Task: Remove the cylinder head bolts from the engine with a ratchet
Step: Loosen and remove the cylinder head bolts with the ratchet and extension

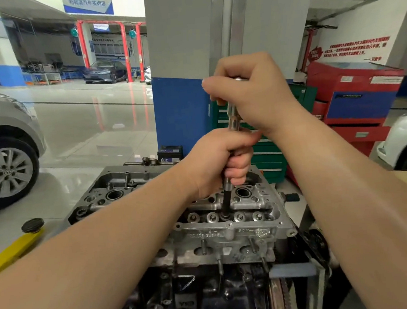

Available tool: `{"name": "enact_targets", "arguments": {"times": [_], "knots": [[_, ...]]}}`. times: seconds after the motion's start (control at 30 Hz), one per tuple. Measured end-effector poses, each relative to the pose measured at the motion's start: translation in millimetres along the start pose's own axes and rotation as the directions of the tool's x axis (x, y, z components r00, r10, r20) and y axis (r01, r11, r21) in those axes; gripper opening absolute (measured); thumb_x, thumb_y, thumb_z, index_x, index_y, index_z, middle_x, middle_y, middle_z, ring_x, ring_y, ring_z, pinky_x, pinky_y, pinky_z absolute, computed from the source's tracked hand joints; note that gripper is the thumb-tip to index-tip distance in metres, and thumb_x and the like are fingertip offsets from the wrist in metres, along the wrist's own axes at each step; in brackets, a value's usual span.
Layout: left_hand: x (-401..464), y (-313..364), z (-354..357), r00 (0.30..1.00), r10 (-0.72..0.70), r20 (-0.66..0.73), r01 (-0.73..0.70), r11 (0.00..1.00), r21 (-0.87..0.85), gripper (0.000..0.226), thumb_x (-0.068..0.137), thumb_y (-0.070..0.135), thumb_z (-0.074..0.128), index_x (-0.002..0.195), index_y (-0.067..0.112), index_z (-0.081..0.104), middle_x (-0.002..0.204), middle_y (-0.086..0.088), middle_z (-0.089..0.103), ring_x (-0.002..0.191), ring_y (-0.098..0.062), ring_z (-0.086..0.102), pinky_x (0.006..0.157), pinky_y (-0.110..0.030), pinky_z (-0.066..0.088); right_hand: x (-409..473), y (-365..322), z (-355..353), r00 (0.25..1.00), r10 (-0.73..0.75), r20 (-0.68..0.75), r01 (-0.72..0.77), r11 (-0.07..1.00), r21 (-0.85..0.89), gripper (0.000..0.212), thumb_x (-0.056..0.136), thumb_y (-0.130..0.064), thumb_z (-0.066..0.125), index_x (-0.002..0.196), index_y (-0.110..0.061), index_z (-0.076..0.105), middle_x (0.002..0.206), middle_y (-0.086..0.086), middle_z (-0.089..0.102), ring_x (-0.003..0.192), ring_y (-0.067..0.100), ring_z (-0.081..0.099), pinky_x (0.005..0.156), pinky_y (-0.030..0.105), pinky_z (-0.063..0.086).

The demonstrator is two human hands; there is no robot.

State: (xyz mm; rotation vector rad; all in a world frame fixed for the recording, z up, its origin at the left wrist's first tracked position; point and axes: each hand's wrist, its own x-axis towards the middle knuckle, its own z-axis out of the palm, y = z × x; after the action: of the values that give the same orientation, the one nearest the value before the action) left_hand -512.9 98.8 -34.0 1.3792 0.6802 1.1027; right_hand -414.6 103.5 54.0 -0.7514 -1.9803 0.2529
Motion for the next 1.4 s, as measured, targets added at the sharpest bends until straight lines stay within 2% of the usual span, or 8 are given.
{"name": "enact_targets", "arguments": {"times": [0.23,0.33,0.5,0.7,0.83,1.07,1.27,1.4], "knots": [[-3,-21,18,0.82,0.294,-0.49,-0.129,0.931,0.343,0.023,0.075,0.006,0.048,0.059,0.007,0.033,0.053,-0.012,0.036,0.051,-0.024,0.026,0.053,-0.029,0.019,-9,-14,18,0.959,-0.119,-0.257,-0.148,0.563,-0.813,0.039,0.094,-0.04,0.051,0.064,-0.02,0.035,0.063,-0.002,0.034,0.071,0.03,0.042,0.054,0.03,0.018],[1,-13,12,0.941,0.153,-0.302,-0.118,0.984,0.13,0.032,0.068,0.012,0.048,0.046,0.024,0.028,0.045,-0.003,0.024,0.042,-0.018,0.017,0.049,-0.026,0.018,-5,-10,12,0.966,-0.121,-0.229,-0.104,0.629,-0.77,0.035,0.087,-0.038,0.053,0.062,-0.016,0.041,0.059,0.001,0.035,0.068,0.031,0.043,0.05,0.03,0.016],[1,-4,-4,0.999,0.034,0.028,-0.034,0.999,-0.009,0.044,0.089,0.022,0.058,0.054,0.024,0.031,0.044,0.003,0.023,0.039,-0.014,0.019,0.047,-0.028,0.021,1,0,0,0.999,-0.011,0.036,0.006,0.991,0.134,0.028,0.09,-0.008,0.066,0.066,0.005,0.062,0.057,0.009,0.055,0.058,0.013,0.05,0.059,0.03,0.041],[-5,-24,17,0.819,0.343,-0.46,-0.154,0.904,0.399,0.03,0.084,0.023,0.059,0.074,-0.004,0.049,0.058,-0.017,0.055,0.05,-0.016,0.048,0.052,-0.024,0.039,2,-3,15,0.972,-0.003,-0.237,-0.158,0.738,-0.656,0.034,0.093,-0.035,0.05,0.067,-0.015,0.043,0.063,0.006,0.039,0.071,0.029,0.041,0.059,0.037,0.026],[0,-25,26,0.808,0.302,-0.507,-0.14,0.933,0.333,0.024,0.069,0.02,0.05,0.058,0.008,0.032,0.054,-0.008,0.031,0.052,-0.019,0.026,0.052,-0.028,0.022,-10,-10,12,0.954,-0.089,-0.285,-0.167,0.631,-0.758,0.033,0.089,-0.043,0.05,0.069,-0.018,0.047,0.061,-0.002,0.039,0.063,0.028,0.041,0.052,0.031,0.017],[-7,-7,-5,0.999,0.041,0.03,-0.042,0.999,0.03,0.051,0.098,0.032,0.058,0.054,0.02,0.033,0.044,0.0,0.025,0.041,-0.017,0.023,0.049,-0.028,0.029,-2,-1,3,0.998,-0.057,0.022,0.052,0.981,0.188,0.028,0.089,-0.007,0.068,0.068,0.011,0.062,0.059,0.015,0.059,0.06,0.018,0.052,0.061,0.034,0.046],[-11,-20,12,0.852,0.286,-0.438,-0.157,0.939,0.307,0.03,0.081,0.021,0.056,0.086,-0.009,0.055,0.06,-0.01,0.058,0.052,-0.017,0.05,0.046,-0.019,0.039,-1,-7,18,0.969,-0.024,-0.247,-0.153,0.727,-0.669,0.04,0.095,-0.037,0.051,0.063,-0.017,0.039,0.06,0.001,0.035,0.069,0.029,0.042,0.06,0.038,0.023],[-4,-20,23,0.802,0.292,-0.521,-0.084,0.919,0.386,0.019,0.078,0.002,0.046,0.062,0.01,0.04,0.049,-0.007,0.037,0.043,-0.014,0.032,0.046,-0.023,0.026,-7,-15,22,0.951,-0.134,-0.279,-0.154,0.577,-0.802,0.041,0.089,-0.041,0.052,0.059,-0.02,0.033,0.057,-0.004,0.033,0.056,0.025,0.037,0.051,0.029,0.011]]}}
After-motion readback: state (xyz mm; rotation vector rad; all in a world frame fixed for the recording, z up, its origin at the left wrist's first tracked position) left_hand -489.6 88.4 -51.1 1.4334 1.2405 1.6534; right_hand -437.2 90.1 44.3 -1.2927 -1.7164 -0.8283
